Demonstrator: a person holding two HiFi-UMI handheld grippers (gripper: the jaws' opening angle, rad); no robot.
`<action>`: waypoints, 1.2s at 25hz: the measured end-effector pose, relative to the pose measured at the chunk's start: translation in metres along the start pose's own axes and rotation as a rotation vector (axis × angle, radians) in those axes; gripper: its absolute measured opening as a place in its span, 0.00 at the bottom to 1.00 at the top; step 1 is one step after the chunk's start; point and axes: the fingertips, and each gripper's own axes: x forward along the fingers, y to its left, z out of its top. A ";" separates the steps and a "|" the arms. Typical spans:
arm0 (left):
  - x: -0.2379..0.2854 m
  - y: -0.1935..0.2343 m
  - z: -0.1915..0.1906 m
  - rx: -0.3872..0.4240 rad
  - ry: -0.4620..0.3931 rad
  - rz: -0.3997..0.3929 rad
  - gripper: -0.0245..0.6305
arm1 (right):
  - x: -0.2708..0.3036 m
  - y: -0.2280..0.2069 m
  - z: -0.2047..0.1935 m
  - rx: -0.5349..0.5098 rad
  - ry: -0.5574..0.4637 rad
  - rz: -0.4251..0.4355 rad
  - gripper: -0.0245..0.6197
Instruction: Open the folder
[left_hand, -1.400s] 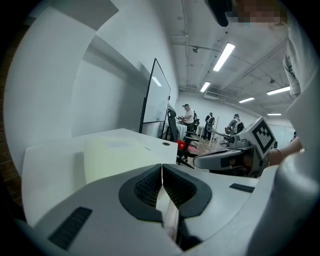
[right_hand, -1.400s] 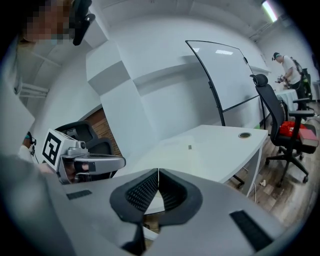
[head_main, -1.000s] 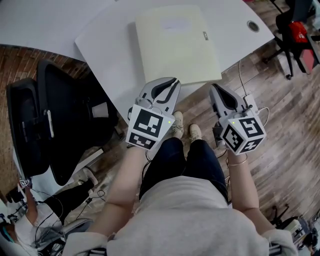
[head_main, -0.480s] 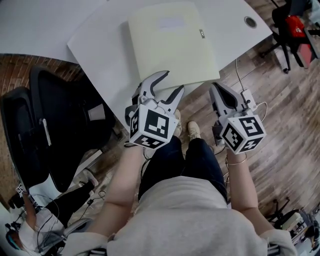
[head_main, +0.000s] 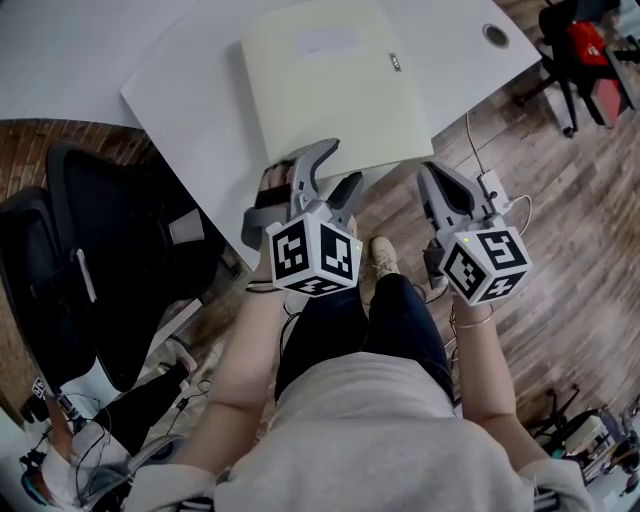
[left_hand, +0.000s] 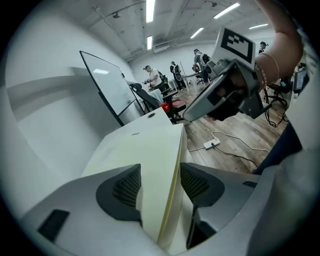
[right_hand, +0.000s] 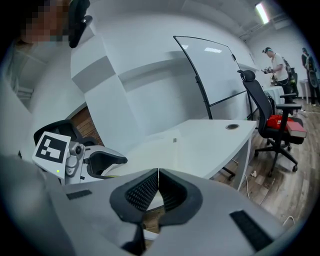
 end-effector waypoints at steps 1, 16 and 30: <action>0.001 0.000 0.001 -0.005 0.000 0.003 0.41 | 0.000 -0.001 -0.001 0.006 0.002 0.000 0.07; -0.001 0.003 0.012 0.018 -0.020 0.064 0.41 | -0.001 -0.013 -0.008 0.058 0.023 -0.002 0.07; -0.002 -0.009 0.015 0.195 -0.017 0.090 0.25 | -0.002 -0.012 -0.011 0.062 0.030 0.005 0.07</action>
